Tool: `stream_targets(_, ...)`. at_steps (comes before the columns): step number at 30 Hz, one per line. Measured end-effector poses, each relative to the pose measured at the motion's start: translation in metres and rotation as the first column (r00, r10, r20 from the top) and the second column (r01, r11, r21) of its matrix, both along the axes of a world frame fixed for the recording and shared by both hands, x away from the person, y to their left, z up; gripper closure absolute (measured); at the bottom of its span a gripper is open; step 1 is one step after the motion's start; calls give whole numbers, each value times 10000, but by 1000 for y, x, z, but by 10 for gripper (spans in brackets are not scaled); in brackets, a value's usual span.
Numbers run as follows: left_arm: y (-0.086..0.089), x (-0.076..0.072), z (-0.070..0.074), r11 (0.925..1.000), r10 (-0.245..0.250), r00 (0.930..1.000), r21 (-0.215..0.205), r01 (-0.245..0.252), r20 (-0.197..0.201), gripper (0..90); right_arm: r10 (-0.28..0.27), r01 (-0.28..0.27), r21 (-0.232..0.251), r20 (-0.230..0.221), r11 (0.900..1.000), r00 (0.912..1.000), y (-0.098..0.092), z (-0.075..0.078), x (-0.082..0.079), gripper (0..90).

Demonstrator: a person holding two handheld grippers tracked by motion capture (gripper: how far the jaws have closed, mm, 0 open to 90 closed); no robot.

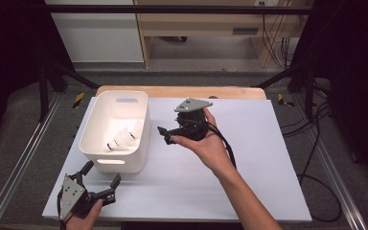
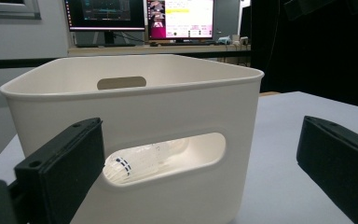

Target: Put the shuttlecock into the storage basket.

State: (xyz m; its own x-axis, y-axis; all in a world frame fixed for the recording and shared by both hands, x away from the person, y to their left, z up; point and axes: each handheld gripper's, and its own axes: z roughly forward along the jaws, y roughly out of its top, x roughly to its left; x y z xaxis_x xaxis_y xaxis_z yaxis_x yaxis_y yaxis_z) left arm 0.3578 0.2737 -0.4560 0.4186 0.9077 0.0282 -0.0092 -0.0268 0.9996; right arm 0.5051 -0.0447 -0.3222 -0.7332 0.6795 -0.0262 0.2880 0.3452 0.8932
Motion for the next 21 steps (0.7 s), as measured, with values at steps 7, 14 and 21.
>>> stream_targets(7, 5, -1, 0, 9996, 258, 9997, -133, -257, 51, 11, -346, 344, 338, 39, 9988, 9994, -23, -4, 1, 52)
stream_targets(14, 2, -1, 0, 9998, 188, 9998, 9, -188, 61, 11, -677, 668, 571, 139, 9961, 9976, -50, -5, -1, 43)
stream_targets(21, 2, -1, 0, 9998, 218, 9998, 10, -218, 37, 10, -832, 808, 861, 240, 9930, 9962, -73, -4, -4, 38)
